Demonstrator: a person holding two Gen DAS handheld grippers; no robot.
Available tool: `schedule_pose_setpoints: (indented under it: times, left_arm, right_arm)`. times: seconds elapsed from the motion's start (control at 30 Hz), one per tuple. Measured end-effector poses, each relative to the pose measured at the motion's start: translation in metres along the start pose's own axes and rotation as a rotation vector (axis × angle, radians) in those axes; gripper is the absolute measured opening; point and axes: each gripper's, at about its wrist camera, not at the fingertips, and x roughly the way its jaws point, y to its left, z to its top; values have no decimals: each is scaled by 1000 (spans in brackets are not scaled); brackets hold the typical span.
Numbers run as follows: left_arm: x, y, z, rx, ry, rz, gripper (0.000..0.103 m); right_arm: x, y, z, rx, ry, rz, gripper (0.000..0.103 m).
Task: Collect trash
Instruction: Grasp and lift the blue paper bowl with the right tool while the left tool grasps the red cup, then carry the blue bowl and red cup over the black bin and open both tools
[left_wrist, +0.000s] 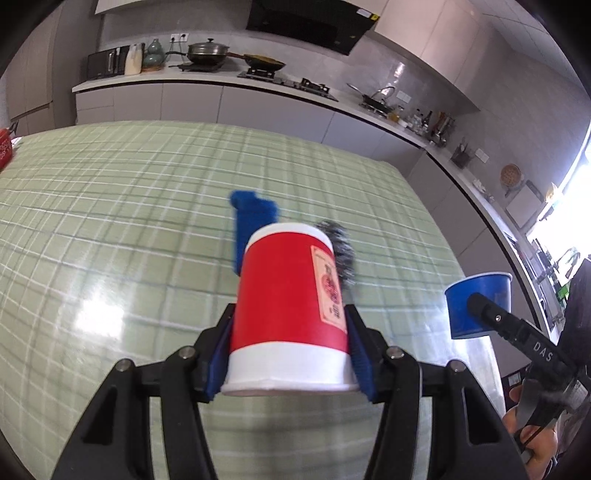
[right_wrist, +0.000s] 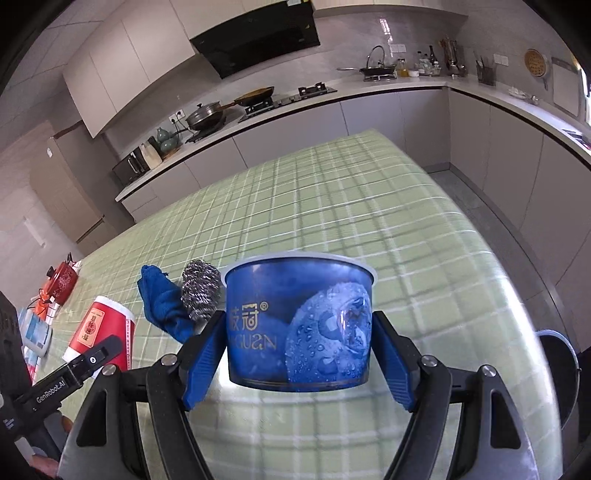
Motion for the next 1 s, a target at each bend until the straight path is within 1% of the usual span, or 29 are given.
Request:
schedule_pose_setpoints:
  times: [0.1, 0.2, 0.3, 0.37, 0.47, 0.57, 0.73, 0.87, 0.9, 1.0]
  left_arm:
    - [1, -16, -5, 34, 6, -18, 57]
    - [2, -30, -12, 69, 10, -49, 57]
    - [8, -44, -22, 92, 33, -81, 57]
    - [11, -54, -28, 104, 45, -100, 57]
    - [12, -81, -37, 135, 64, -126, 57]
    - [13, -113, -44, 172, 72, -147, 57]
    - [23, -176, -57, 208, 65, -169, 57]
    - [40, -240, -73, 212, 69, -177, 57]
    - [46, -260, -78, 203, 76, -186, 57]
    - [60, -301, -90, 184, 97, -213, 57]
  right_arm:
    - [-20, -16, -9, 21, -17, -8, 78]
    - [-42, -34, -23, 51, -39, -42, 78]
    - [-59, -52, -37, 80, -28, -65, 78]
    - [-71, -65, -48, 85, -18, -94, 78]
    - [-87, -89, -57, 132, -8, -95, 78]
    - [-107, -118, -64, 169, -24, -100, 78]
    - [-137, -182, -67, 201, -64, -108, 78]
    - [-157, -263, -66, 218, -65, -118, 78]
    - [-160, -277, -65, 213, -62, -128, 78]
    - [-172, -333, -64, 195, -41, -149, 78]
